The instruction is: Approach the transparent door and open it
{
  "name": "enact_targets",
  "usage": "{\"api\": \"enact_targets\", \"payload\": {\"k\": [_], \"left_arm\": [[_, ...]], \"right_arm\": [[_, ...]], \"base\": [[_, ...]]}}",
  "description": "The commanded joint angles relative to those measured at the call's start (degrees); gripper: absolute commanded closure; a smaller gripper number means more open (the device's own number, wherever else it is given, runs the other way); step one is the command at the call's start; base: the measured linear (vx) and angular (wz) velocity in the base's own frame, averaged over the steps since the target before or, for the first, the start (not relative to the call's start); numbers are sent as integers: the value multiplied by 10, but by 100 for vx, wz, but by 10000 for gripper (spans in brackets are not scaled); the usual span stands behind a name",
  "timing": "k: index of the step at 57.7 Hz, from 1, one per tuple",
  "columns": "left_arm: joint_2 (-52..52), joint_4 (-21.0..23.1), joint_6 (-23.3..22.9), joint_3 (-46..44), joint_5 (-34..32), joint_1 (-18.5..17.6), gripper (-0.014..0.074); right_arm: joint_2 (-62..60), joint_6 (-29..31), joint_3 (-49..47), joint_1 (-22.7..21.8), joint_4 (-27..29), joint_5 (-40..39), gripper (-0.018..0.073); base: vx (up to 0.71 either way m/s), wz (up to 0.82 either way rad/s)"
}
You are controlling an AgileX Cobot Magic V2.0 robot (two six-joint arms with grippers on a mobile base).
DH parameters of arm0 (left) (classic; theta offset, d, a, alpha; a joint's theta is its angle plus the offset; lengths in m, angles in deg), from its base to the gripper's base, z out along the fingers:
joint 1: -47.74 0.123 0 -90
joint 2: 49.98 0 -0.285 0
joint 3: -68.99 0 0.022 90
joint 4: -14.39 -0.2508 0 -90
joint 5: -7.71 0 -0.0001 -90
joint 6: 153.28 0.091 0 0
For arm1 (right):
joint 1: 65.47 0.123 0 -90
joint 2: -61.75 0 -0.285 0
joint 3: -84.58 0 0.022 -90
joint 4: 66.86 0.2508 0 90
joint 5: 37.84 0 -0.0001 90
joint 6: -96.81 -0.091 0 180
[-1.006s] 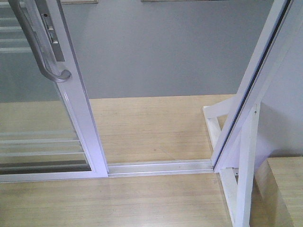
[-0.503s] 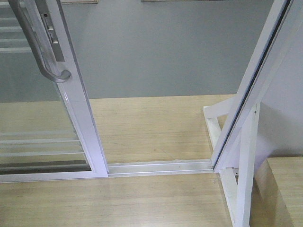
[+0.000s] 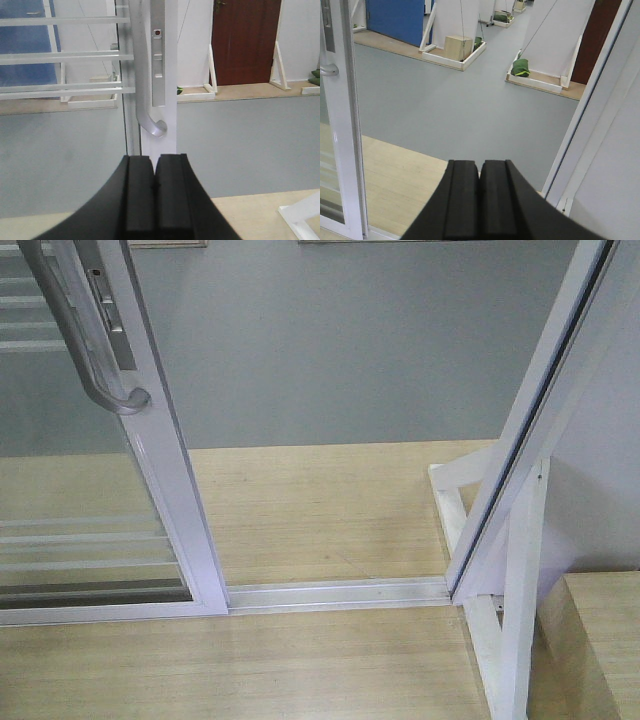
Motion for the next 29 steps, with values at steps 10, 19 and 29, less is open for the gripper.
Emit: {"api": "enact_targets", "payload": {"k": [10, 19, 29], "left_arm": [[-7, 2, -1, 17, -48, -1, 602], [-7, 2, -1, 17, -48, -1, 602], [-7, 2, -1, 17, -48, -1, 602]], "right_arm": [[5, 3, -4, -4, 49, -51, 564], [-6, 4, 100, -4, 130, -163, 564], [-50, -5, 215, -4, 114, -253, 564]], "base": [[0, 0], [0, 0], [0, 0]]}}
